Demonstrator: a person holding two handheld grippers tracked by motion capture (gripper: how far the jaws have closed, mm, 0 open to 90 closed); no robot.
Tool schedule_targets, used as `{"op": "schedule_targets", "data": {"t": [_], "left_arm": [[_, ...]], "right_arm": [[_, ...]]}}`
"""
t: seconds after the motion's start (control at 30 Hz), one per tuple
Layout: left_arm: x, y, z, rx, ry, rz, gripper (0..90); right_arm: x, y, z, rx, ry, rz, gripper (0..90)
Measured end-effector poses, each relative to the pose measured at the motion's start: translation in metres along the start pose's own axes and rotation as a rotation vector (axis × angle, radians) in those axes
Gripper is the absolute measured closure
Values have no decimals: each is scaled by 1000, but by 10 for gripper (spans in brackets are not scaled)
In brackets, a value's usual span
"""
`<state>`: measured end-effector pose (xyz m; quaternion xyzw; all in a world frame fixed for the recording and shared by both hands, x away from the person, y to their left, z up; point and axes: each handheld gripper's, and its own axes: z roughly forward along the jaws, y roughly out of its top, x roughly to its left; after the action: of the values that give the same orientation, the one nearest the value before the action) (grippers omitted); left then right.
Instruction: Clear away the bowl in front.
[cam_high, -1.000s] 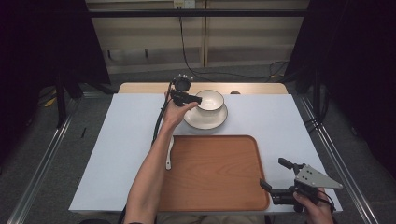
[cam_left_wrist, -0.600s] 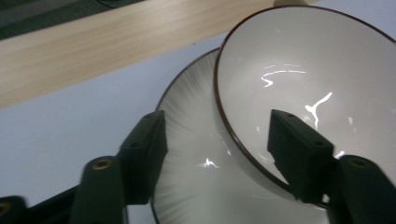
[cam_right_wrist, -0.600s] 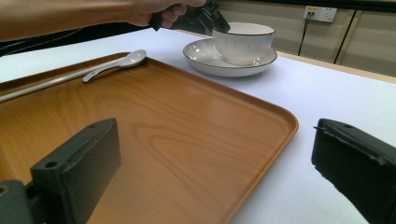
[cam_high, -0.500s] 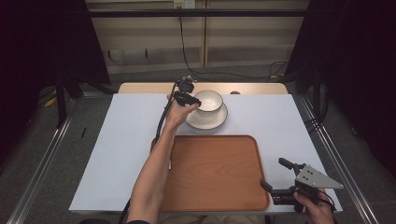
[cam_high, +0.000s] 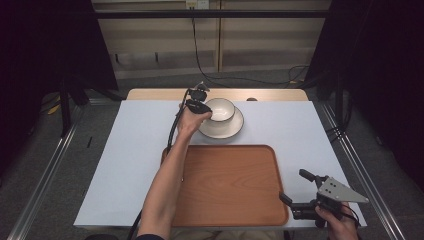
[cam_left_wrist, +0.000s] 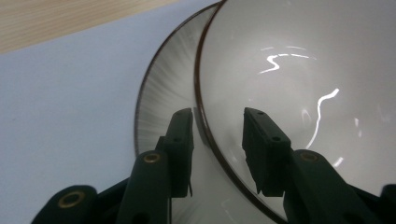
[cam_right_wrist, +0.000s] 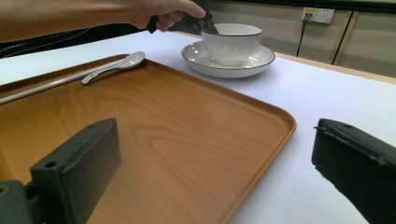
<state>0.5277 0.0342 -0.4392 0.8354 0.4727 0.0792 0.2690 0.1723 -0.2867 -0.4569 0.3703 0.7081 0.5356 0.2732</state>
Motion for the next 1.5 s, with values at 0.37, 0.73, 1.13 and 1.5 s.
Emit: {"op": "schedule_targets", "data": {"t": [0.37,0.73,1.13,1.5], "left_arm": [[4,-1,-4,23,-50,19,811],[6,-2,-3,13,-73,23,820],[8,-1,-3,28,-104,23,833],[12,-2,-7,23,-126,-25,832]], "right_arm": [[0,0,0,2,0,2,7],[0,0,0,3,-4,2,6],[1,0,1,5,-12,-6,6],[1,0,1,9,-3,1,6]]}}
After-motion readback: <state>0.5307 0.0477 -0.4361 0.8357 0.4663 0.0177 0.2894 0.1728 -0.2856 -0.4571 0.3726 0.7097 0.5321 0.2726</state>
